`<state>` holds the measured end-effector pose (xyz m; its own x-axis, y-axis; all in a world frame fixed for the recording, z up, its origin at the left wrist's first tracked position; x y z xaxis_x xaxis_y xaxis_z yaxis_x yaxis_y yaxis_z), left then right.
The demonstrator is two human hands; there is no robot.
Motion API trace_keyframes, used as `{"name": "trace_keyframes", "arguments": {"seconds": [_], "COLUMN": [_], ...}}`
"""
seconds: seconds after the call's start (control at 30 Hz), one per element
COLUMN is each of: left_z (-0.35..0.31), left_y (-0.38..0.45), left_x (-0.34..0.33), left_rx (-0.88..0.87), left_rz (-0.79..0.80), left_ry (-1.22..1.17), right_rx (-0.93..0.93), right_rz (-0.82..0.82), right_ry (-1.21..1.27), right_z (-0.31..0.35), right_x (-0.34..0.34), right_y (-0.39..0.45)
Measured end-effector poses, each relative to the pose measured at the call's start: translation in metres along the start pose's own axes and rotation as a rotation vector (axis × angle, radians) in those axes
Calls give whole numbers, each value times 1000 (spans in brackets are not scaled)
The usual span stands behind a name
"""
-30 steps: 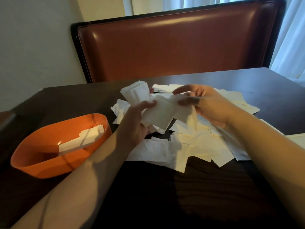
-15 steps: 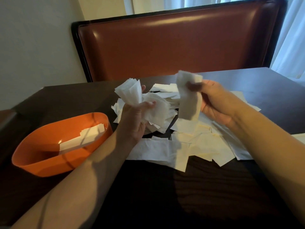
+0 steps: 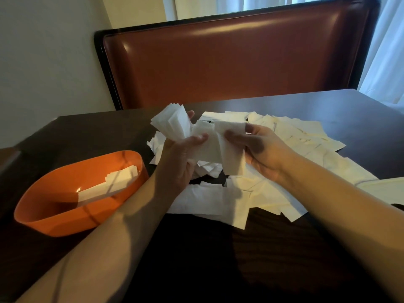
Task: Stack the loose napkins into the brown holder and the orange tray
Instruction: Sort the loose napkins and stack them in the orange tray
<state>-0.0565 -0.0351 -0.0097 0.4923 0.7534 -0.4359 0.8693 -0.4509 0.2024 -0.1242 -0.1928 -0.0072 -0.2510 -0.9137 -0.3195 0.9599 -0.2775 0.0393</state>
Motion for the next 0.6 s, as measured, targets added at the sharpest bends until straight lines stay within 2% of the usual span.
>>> {"name": "trace_keyframes", "arguments": {"seconds": [0.17, 0.3, 0.37, 0.43, 0.47, 0.53, 0.6], "left_z": [-1, -3, -5, -5, -5, -5, -5], "left_y": [0, 0, 0, 2, 3, 1, 0], "left_x": [-2, -3, -2, 1, 0, -1, -2], "left_rx": [47, 132, 190, 222, 227, 225, 259], "left_rz": [74, -80, -105, -82, -69, -40, -9], "left_ry": [4, 11, 42, 77, 107, 148, 127], "right_rx": [137, 194, 343, 449, 427, 276, 172], "right_rz": [-177, -346, -369, -258, -130, 206, 431], "right_ry": [-165, -212, -312, -405, -379, -228, -183], "right_z": [15, 23, 32, 43, 48, 54, 58], "right_x": [7, 20, 22, 18, 16, 11, 9], "right_y": [1, 0, -4, -9, -11, -17, -23]}}
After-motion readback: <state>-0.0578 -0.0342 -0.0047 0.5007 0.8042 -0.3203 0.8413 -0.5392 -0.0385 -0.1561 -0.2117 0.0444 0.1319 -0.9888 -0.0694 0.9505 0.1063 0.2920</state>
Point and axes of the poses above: each hand's wrist, its own y-axis towards the middle knuckle, its own x-axis out of the back of the hand, z = x × y, the point moved 1 cm from there along y, towards the middle knuckle, and after that the axes turned 2 degrees about -x, right-handed, at the moved point
